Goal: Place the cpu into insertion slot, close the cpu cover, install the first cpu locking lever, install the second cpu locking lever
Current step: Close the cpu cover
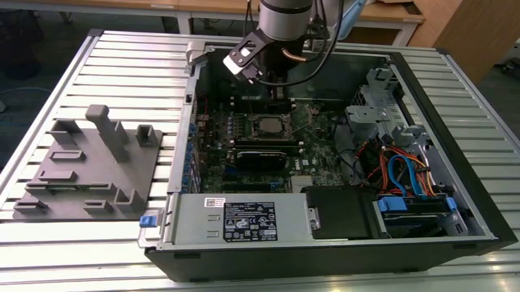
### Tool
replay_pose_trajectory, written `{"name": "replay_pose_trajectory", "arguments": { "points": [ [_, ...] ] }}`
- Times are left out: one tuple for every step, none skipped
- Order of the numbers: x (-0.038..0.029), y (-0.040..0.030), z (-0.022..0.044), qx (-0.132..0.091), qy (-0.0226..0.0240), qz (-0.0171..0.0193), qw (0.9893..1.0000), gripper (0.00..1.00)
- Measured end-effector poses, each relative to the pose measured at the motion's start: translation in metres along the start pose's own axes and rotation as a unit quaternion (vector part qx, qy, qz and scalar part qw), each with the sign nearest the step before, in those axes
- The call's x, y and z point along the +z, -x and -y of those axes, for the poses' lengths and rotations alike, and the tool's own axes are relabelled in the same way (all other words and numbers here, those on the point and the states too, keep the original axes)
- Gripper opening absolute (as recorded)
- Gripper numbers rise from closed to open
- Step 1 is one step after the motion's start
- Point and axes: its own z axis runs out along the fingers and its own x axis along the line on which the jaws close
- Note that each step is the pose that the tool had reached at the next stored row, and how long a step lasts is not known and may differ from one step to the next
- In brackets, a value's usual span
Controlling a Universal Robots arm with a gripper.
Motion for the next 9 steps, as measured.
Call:
{"name": "replay_pose_trajectory", "arguments": {
  "points": [
    [-0.0012, 0.0000, 0.0000, 0.000, 0.0000, 0.0000, 1.0000, 0.10],
    [-0.0024, -0.0001, -0.0001, 0.000, 0.0000, 0.0000, 1.0000, 0.10],
    [-0.0037, -0.0001, -0.0001, 0.000, 0.0000, 0.0000, 1.0000, 0.10],
    [-0.0054, -0.0001, -0.0001, 0.000, 0.0000, 0.0000, 1.0000, 0.10],
    [-0.0073, -0.0002, -0.0002, 0.000, 0.0000, -0.0001, 1.0000, 0.10],
    [-0.0091, -0.0002, -0.0002, 0.000, 0.0000, 0.0000, 1.0000, 0.10],
    [-0.0105, -0.0003, -0.0003, 0.000, 0.0000, 0.0000, 1.0000, 0.10],
    [-0.0115, -0.0003, -0.0003, 0.000, -0.0001, 0.0001, 1.0000, 0.10],
    [-0.0119, -0.0003, -0.0003, 0.000, 0.0000, 0.0000, 1.0000, 0.10]
  ]
}}
